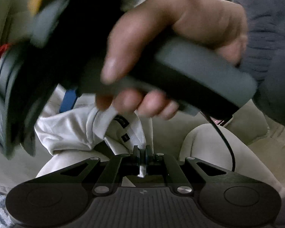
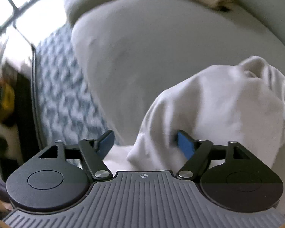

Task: Fold clothes

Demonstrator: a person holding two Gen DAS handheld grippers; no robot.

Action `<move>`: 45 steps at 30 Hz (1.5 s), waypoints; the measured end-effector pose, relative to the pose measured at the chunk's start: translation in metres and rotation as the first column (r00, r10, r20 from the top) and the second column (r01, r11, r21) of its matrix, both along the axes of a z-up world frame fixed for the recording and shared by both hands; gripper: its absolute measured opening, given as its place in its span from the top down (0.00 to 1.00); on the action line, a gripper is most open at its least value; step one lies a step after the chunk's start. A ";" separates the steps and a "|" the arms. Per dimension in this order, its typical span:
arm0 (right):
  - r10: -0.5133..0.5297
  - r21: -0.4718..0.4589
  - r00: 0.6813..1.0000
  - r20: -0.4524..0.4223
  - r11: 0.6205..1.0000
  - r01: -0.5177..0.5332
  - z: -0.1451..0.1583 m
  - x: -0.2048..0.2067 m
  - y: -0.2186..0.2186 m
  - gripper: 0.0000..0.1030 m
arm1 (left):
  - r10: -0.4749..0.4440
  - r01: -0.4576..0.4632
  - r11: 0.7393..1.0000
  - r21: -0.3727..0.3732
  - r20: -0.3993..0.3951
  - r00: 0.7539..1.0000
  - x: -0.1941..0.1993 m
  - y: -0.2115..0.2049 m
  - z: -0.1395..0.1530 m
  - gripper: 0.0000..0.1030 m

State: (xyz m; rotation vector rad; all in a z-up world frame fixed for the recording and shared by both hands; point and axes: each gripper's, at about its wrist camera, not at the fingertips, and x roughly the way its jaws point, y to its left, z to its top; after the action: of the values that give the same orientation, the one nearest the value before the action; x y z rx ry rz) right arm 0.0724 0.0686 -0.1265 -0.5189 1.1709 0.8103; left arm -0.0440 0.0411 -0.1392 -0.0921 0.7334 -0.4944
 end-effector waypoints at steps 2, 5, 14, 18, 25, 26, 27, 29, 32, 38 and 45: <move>0.006 -0.090 1.000 0.025 0.996 -0.004 -0.015 -0.001 0.010 0.33 | 0.005 -0.005 1.000 0.002 -0.016 1.000 0.003 -0.001 -0.003 0.97; -0.021 -0.155 0.996 0.086 0.987 0.035 -0.024 0.001 0.010 0.72 | 0.018 -0.018 1.000 0.001 -0.018 1.000 0.004 0.000 -0.003 0.97; -0.633 0.443 0.742 0.221 0.743 0.501 0.129 0.052 -0.122 0.93 | 0.249 -0.312 0.939 0.142 0.342 0.906 0.036 0.028 0.067 0.97; -0.844 0.759 0.536 -0.025 0.333 0.560 0.188 0.024 -0.236 0.93 | 0.159 -0.338 0.931 0.136 0.681 0.715 0.040 0.016 0.155 0.95; -0.880 0.538 0.396 -0.263 0.207 0.817 0.090 -0.045 -0.312 0.52 | -0.191 -0.064 0.856 0.513 0.428 0.883 0.021 -0.061 0.100 0.92; -0.877 0.469 0.378 -0.297 0.211 0.858 0.069 -0.053 -0.320 0.52 | -0.195 -0.022 0.841 0.541 0.340 0.920 0.012 -0.065 0.082 0.88; -0.873 0.417 0.354 -0.334 0.200 0.887 0.051 -0.063 -0.329 0.52 | -0.187 0.006 0.832 0.555 0.270 0.945 0.003 -0.066 0.068 0.83; -0.869 0.366 0.315 -0.381 0.172 0.915 0.031 -0.079 -0.349 0.52 | -0.131 -0.001 0.833 0.553 0.199 0.971 -0.015 -0.063 0.052 0.81; -0.867 0.350 0.290 -0.405 0.146 0.925 0.021 -0.090 -0.371 0.47 | 0.022 -0.081 0.894 0.440 0.138 0.990 -0.025 -0.045 0.053 0.60; -0.842 0.411 0.370 -0.392 0.200 0.890 0.020 -0.086 -0.373 0.47 | 0.326 -0.321 0.939 0.124 -0.019 0.945 -0.015 0.005 0.061 0.46; -0.781 0.408 0.616 -0.104 0.531 0.743 0.010 -0.093 -0.317 0.48 | 0.367 -0.357 0.922 0.150 -0.045 0.929 -0.004 0.014 0.047 0.49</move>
State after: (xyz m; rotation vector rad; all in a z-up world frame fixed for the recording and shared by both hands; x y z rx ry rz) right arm -0.0211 -0.2481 -0.1170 0.3390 0.9540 0.2207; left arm -0.0475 0.0549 -0.0926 -0.1128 0.7991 -0.0848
